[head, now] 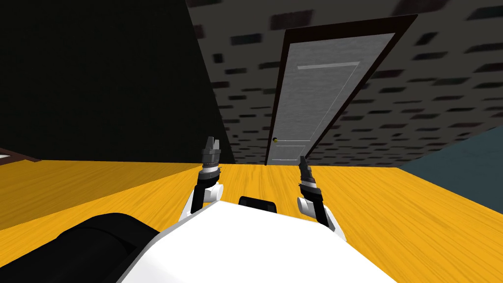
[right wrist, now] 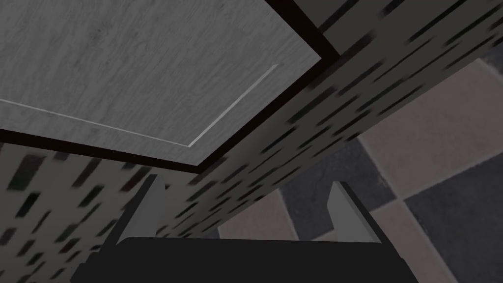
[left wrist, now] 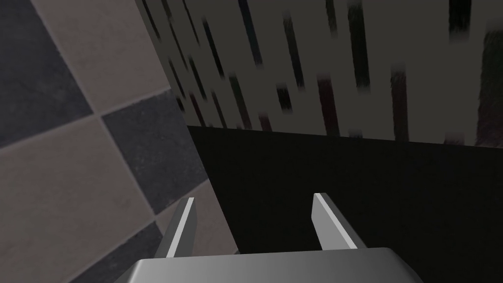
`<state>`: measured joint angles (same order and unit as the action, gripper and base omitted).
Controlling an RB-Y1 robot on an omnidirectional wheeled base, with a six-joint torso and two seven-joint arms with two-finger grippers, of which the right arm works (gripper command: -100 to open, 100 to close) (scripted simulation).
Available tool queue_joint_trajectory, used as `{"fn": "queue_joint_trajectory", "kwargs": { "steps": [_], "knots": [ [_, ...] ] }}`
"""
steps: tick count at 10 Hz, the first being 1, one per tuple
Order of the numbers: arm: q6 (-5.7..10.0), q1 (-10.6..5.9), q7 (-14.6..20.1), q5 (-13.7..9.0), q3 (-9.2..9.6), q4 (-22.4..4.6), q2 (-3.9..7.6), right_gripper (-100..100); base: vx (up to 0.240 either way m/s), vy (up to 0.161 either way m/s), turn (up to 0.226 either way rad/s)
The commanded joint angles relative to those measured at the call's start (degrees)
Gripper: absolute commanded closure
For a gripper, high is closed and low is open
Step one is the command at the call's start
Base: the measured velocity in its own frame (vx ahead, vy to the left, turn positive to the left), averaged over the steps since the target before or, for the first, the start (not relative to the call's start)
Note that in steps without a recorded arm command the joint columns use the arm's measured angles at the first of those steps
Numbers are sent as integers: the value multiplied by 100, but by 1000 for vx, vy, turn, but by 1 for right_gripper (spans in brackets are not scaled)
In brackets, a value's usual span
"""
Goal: Pull the door open
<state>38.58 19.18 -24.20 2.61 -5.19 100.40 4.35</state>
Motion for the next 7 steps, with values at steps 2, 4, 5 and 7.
{"fn": "queue_joint_trajectory", "kwargs": {
  "steps": [2,4,5,7],
  "knots": [
    [56,-129,-302,112,-69,-355,40,-100,98,-17,30],
    [98,-232,-523,197,-121,-643,69,-100,92,-8,26],
    [120,-284,-635,240,-147,-785,81,-100,110,-6,30],
    [163,-389,-863,327,-201,-1072,102,-100,98,-17,29]
  ]
}}
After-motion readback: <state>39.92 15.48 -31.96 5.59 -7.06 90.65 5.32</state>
